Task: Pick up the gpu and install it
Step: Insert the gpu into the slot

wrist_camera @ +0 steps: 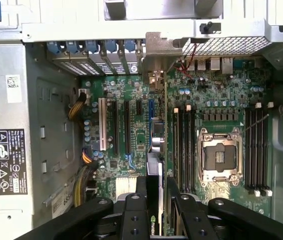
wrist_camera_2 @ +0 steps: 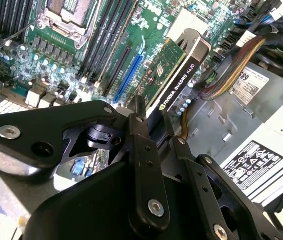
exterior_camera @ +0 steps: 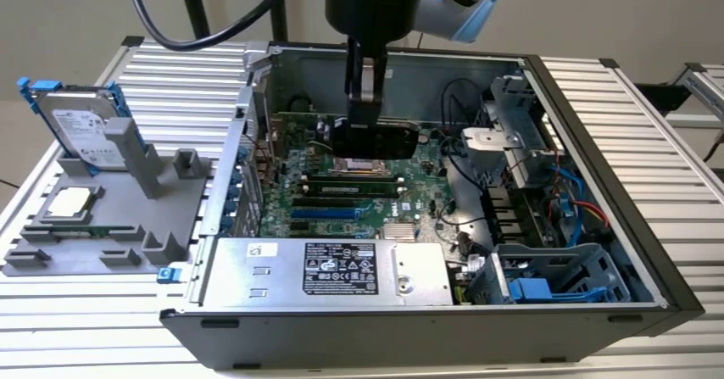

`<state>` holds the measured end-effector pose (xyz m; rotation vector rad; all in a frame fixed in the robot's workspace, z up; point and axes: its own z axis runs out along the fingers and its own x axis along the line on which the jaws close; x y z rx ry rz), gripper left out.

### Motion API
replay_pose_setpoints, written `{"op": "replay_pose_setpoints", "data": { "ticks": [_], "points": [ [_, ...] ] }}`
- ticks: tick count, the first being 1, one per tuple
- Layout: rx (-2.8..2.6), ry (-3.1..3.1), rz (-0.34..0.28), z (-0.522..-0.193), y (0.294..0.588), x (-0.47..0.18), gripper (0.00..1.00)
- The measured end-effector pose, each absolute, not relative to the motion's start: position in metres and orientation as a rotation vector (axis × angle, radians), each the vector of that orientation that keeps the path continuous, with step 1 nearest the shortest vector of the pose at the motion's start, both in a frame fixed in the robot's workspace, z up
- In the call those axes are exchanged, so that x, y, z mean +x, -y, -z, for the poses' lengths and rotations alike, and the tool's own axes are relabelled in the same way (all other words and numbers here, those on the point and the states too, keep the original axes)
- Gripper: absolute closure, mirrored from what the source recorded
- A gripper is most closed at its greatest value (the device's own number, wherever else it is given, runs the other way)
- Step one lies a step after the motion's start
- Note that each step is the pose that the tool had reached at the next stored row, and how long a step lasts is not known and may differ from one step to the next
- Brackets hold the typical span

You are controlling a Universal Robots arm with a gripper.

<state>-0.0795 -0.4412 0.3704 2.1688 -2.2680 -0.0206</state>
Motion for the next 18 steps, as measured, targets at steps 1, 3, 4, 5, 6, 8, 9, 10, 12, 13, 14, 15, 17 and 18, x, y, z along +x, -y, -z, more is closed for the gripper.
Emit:
{"op": "replay_pose_setpoints", "data": {
  "ticks": [1, 3, 4, 5, 6, 8, 9, 10, 12, 13, 14, 15, 17, 18],
  "points": [
    [2.169, 2.268, 0.021, -0.3701, 0.4412, -0.0795, 1.00],
    [2.170, 2.267, 0.021, -0.3696, 0.4412, -0.0795, 1.00],
    [2.171, 2.266, 0.021, -0.3693, 0.4412, -0.0795, 1.00],
    [2.171, 2.266, 0.021, -0.3690, 0.4412, -0.0795, 1.00],
    [2.172, 2.265, 0.021, -0.3688, 0.4412, -0.0795, 1.00],
    [2.173, 2.264, 0.021, -0.3683, 0.4412, -0.0795, 1.00],
    [2.173, 2.264, 0.021, -0.3681, 0.4412, -0.0795, 1.00],
    [2.174, 2.263, 0.020, -0.3679, 0.4412, -0.0795, 1.00],
    [2.175, 2.262, 0.020, -0.3675, 0.4412, -0.0795, 1.00],
    [2.175, 2.262, 0.020, -0.3673, 0.4412, -0.0795, 1.00],
    [2.176, 2.261, 0.020, -0.3671, 0.4412, -0.0795, 1.00],
    [2.176, 2.261, 0.020, -0.3669, 0.4412, -0.0795, 1.00],
    [2.180, 2.258, 0.020, -0.3657, 0.4412, -0.0795, 1.00],
    [2.180, 2.257, 0.020, -0.3647, 0.4412, -0.0795, 1.00]
  ]
}}
